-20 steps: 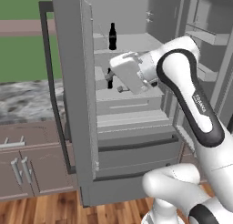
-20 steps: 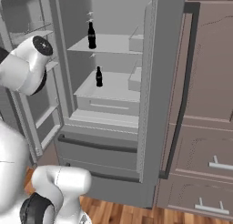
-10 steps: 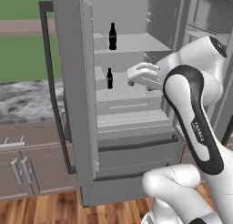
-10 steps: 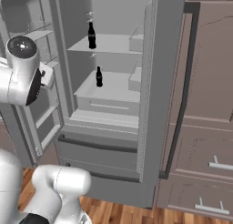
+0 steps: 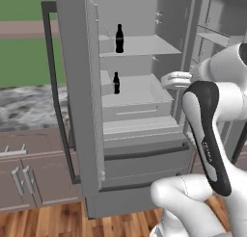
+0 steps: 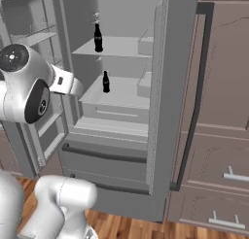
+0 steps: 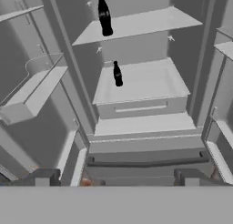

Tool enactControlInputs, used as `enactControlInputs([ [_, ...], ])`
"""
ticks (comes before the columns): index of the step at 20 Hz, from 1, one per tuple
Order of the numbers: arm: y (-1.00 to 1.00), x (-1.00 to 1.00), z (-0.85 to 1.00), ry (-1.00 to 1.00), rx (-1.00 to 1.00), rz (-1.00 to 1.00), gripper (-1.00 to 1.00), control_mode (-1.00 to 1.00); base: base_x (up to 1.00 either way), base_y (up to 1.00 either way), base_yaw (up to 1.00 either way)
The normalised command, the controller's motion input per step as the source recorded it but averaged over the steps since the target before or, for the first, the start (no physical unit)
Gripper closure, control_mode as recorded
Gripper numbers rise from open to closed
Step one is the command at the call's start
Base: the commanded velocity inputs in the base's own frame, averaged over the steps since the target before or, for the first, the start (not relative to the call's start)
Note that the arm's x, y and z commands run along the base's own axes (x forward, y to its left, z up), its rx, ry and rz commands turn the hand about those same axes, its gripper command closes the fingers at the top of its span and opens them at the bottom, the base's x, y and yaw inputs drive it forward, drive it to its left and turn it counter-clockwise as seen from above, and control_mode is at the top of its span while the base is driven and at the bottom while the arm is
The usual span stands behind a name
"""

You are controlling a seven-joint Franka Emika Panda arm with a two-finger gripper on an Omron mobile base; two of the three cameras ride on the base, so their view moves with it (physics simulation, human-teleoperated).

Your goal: Open the fridge, grab two sodas, and place both sodas inside the bowl with ice on the dining counter.

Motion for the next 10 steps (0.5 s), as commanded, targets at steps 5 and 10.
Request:
enactControlInputs([
  [5, -0.24, 0.0, -0.11, -0.22, -0.16, -0.12, -1.0, -1.0, 0.0, 0.0, 0.0],
  [10, -0.15, 0.0, -0.07, -0.04, -0.05, -0.02, -1.0, -1.0, 0.0, 0.0, 0.0],
])
